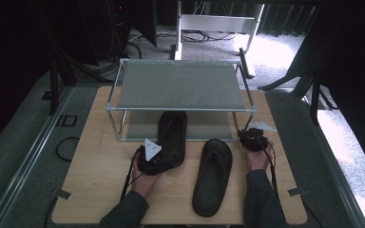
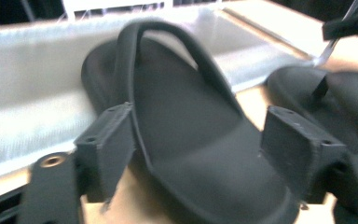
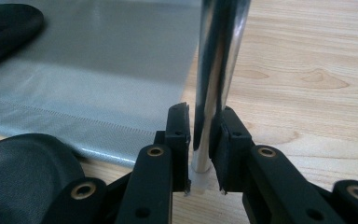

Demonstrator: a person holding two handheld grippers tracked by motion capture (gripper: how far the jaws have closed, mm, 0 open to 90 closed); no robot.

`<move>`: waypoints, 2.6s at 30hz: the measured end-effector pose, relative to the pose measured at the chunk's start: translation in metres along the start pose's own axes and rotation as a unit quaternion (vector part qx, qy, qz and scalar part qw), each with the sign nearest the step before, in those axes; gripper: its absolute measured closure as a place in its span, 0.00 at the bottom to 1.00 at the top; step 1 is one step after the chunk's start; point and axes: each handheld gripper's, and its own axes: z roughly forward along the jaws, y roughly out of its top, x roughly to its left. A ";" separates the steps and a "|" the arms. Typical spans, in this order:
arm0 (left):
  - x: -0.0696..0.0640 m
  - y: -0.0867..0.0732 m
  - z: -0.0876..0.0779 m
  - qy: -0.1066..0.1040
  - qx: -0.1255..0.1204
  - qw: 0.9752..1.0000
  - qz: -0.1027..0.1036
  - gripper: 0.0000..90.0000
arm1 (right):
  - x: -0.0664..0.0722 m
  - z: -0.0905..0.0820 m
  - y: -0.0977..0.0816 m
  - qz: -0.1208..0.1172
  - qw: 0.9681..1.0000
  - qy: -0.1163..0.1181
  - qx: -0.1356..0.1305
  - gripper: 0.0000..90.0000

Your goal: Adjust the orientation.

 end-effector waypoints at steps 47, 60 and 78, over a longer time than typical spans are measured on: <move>-0.004 -0.003 0.020 0.005 0.061 0.998 0.032 0.36 | 0.000 0.000 0.000 -0.007 1.000 -0.003 0.001 0.90; 0.013 0.017 0.055 0.010 0.063 0.998 0.024 0.39 | -0.001 0.000 0.000 -0.010 1.000 0.000 0.000 0.90; 0.036 0.026 0.068 0.007 0.056 0.998 0.011 0.41 | -0.001 0.000 0.000 -0.013 1.000 0.000 -0.001 0.90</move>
